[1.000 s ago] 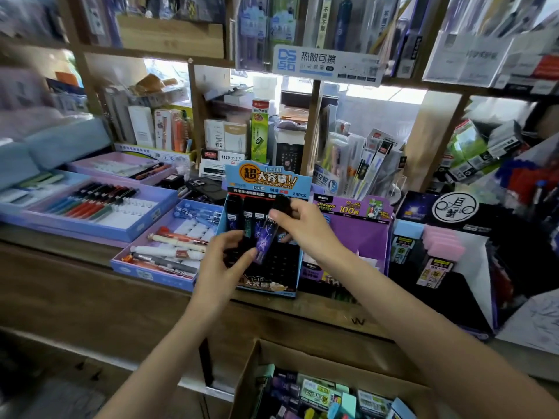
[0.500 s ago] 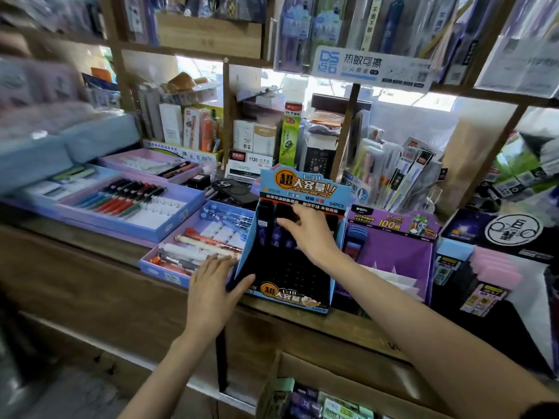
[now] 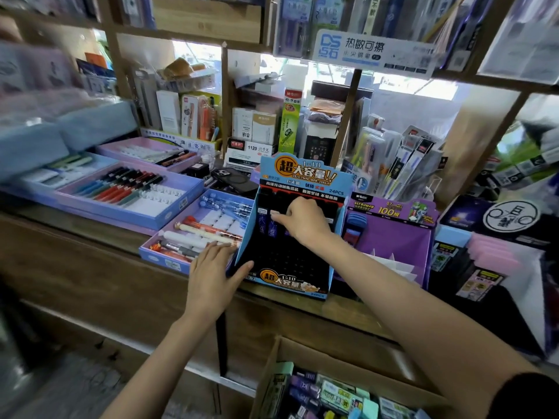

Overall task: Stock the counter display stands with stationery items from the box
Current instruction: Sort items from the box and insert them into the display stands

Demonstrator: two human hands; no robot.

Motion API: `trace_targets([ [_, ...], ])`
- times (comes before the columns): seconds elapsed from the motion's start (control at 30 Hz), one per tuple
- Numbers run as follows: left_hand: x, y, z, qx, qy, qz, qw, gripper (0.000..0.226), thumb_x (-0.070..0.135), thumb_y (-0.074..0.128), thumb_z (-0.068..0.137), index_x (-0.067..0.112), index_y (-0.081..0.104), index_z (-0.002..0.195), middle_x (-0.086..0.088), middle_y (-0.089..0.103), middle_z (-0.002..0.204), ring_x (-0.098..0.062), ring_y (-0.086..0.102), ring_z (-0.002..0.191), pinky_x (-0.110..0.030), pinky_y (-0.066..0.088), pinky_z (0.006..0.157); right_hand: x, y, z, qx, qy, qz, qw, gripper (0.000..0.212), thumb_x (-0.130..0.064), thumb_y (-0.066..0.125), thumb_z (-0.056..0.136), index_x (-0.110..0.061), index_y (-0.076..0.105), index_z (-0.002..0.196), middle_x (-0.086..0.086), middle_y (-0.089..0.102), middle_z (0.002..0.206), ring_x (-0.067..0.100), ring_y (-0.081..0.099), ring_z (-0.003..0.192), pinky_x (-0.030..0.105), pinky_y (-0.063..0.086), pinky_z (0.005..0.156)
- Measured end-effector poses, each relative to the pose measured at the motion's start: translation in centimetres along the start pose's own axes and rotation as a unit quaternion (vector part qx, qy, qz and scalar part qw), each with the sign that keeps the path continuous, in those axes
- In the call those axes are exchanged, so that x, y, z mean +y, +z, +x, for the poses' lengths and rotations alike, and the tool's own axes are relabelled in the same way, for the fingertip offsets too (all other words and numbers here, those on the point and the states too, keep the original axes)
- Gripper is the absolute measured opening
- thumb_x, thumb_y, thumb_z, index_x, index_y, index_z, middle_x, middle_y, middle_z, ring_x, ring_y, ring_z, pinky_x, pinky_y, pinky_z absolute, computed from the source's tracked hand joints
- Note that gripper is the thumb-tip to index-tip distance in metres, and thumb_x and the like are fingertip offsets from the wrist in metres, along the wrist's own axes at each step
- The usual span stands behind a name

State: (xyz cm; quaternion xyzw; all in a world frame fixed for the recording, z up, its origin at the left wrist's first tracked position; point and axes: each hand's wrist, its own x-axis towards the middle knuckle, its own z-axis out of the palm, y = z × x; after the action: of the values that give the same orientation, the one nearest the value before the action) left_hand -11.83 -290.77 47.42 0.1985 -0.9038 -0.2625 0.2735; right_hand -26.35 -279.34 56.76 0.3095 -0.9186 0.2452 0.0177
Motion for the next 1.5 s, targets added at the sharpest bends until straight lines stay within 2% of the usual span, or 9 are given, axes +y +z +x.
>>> trace_targets([
  [0.17,1.2,-1.7,-1.8,0.035,0.056,-0.068,0.996,0.019,0.011,0.06,0.089,0.009,0.062,0.108,-0.003,0.059,0.098,-0.02,0.054,0.094,-0.03,0.045,0.073,2.9,-1.8,-6.2,-0.016,-0.048,0.053,0.997,0.022,-0.025,0.062,0.089,-0.007,0.065,0.102,0.009,0.068,0.096,0.022,0.062,0.091,0.037,0.05,0.084],
  [0.27,2.5,-1.5,-4.5,0.001,0.069,-0.12,0.99,0.018,0.009,0.061,0.088,0.016,0.061,0.105,0.004,0.058,0.101,-0.009,0.056,0.093,-0.02,0.043,0.073,6.0,-2.5,-12.1,-0.036,-0.039,0.081,0.995,0.018,-0.022,0.061,0.09,-0.012,0.067,0.104,0.002,0.069,0.097,0.014,0.061,0.09,0.029,0.049,0.082],
  [0.47,4.7,4.4,-12.1,-0.169,0.085,-0.137,0.972,0.017,0.009,0.062,0.088,0.013,0.062,0.105,0.002,0.061,0.102,-0.013,0.061,0.098,-0.032,0.05,0.084,14.2,0.5,-22.5,-0.067,0.063,0.09,0.992,0.009,-0.021,0.062,0.089,-0.019,0.069,0.094,-0.011,0.064,0.084,0.005,0.061,0.082,0.019,0.049,0.076],
  [0.67,4.2,12.2,-20.1,-0.326,0.019,-0.08,0.942,0.03,0.015,0.057,0.092,0.008,0.054,0.121,-0.008,0.054,0.118,-0.016,0.054,0.106,-0.01,0.036,0.081,22.5,6.6,-30.8,-0.18,0.191,0.045,0.964,0.017,-0.02,0.057,0.092,-0.011,0.065,0.105,0.005,0.068,0.105,0.019,0.062,0.097,0.034,0.05,0.083],
  [0.77,2.8,15.0,-23.3,-0.349,0.028,0.029,0.936,0.052,0.032,0.054,0.093,0.013,0.039,0.139,-0.01,0.035,0.144,-0.025,0.037,0.132,-0.026,0.033,0.104,24.7,9.1,-34.4,-0.222,0.214,0.002,0.951,0.042,-0.028,0.058,0.092,-0.013,0.048,0.13,0.007,0.052,0.131,0.024,0.051,0.117,0.03,0.044,0.087],
  [0.93,1.8,17.8,-24.2,-0.386,0.03,0.114,0.915,0.077,0.049,0.05,0.092,0.029,0.004,0.151,-0.001,-0.014,0.158,-0.026,-0.011,0.146,-0.043,0.009,0.116,26.1,11.9,-37.8,-0.203,0.258,-0.015,0.945,0.082,-0.042,0.053,0.093,-0.022,-0.002,0.151,0.002,-0.015,0.157,0.027,-0.006,0.145,0.037,0.014,0.116],
  [1.1,1.3,19.5,-23.4,-0.431,0.053,0.168,0.885,0.082,0.053,0.046,0.092,0.03,-0.007,0.15,-0.004,-0.021,0.157,-0.029,-0.019,0.144,-0.049,0.006,0.115,25.1,14.4,-38.5,-0.179,0.247,-0.04,0.951,0.082,-0.039,0.048,0.095,-0.023,-0.011,0.15,0.0,-0.024,0.156,0.032,-0.017,0.143,0.041,0.014,0.116],
  [1.27,1.1,19.4,-24.5,-0.393,0.081,0.193,0.895,0.066,0.043,0.037,0.098,0.028,0.001,0.151,-0.008,-0.009,0.159,-0.031,-0.008,0.145,-0.048,0.018,0.115,24.8,14.5,-38.9,-0.182,0.205,-0.072,0.959,0.071,-0.037,0.045,0.096,-0.032,-0.001,0.15,-0.01,-0.018,0.157,0.036,-0.008,0.144,0.042,0.041,0.102],
  [1.5,1.5,18.8,-24.4,-0.334,0.146,0.223,0.904,0.055,0.025,0.059,0.089,0.025,0.035,0.138,-0.015,0.017,0.152,-0.033,0.021,0.136,-0.042,0.026,0.106,24.5,14.3,-39.3,-0.161,0.19,-0.06,0.967,0.067,-0.028,0.047,0.092,-0.032,0.012,0.149,-0.008,-0.004,0.158,0.03,0.002,0.144,0.041,0.03,0.11],
])
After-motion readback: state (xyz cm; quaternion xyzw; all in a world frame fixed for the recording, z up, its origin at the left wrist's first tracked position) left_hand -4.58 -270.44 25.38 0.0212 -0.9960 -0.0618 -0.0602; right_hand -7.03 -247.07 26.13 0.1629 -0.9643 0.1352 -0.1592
